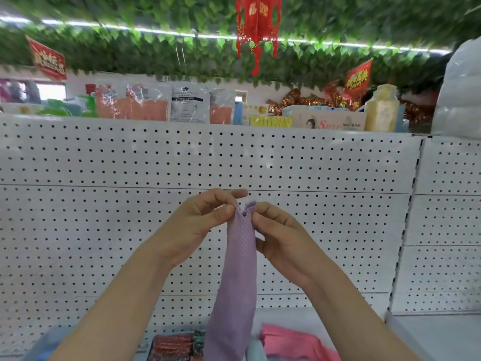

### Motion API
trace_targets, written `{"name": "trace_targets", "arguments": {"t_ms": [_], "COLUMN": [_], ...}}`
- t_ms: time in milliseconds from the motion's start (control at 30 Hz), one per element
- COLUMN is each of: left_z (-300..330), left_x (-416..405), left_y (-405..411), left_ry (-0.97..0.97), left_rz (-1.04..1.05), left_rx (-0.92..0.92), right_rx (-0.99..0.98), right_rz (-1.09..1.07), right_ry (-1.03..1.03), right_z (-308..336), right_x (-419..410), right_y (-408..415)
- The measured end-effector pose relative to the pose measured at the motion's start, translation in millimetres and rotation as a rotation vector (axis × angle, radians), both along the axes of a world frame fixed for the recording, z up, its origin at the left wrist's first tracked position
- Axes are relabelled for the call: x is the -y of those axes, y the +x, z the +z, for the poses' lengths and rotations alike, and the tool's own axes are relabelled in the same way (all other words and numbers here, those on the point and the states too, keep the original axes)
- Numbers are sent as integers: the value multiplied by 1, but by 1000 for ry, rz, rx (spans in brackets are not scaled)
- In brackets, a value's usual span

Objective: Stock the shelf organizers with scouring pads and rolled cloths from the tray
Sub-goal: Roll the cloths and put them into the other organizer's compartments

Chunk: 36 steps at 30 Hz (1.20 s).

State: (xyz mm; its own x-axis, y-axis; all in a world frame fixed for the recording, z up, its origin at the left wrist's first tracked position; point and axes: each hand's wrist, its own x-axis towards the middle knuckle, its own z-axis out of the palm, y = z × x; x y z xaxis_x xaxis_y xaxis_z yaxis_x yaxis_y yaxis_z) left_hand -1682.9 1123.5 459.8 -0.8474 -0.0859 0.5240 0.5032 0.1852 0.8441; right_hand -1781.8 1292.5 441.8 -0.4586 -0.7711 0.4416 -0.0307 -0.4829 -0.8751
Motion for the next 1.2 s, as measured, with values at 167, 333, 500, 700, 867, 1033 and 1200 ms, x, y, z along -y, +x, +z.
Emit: {"name": "trace_targets", "arguments": {"t_ms": [167,333,500,700,867,1033,1200], "left_z": [-6,-13,-7,4,17,26,29], "left_x": [-1,3,3,-6,-10,-5,4], "left_y": [2,4,11,11,-4,-13,-10], "left_ry": [68,186,270,-136,-78,35,59], "left_rz": [-121,-243,61,350,333,346,366], "left_rx": [37,79,169,309,276,285,291], "right_rx": [87,132,107,67,-140,-224,-470], "right_rz": [99,124,-131,-305,-334,-242,-115], "right_ry": [42,45,12,14,161,509,876], "right_z": [-10,-11,-12,-19,-33,-102,-177], "right_x": [13,19,24,25,17,12,-8], "right_y": [12,21,12,0,-12,-11,-17]}}
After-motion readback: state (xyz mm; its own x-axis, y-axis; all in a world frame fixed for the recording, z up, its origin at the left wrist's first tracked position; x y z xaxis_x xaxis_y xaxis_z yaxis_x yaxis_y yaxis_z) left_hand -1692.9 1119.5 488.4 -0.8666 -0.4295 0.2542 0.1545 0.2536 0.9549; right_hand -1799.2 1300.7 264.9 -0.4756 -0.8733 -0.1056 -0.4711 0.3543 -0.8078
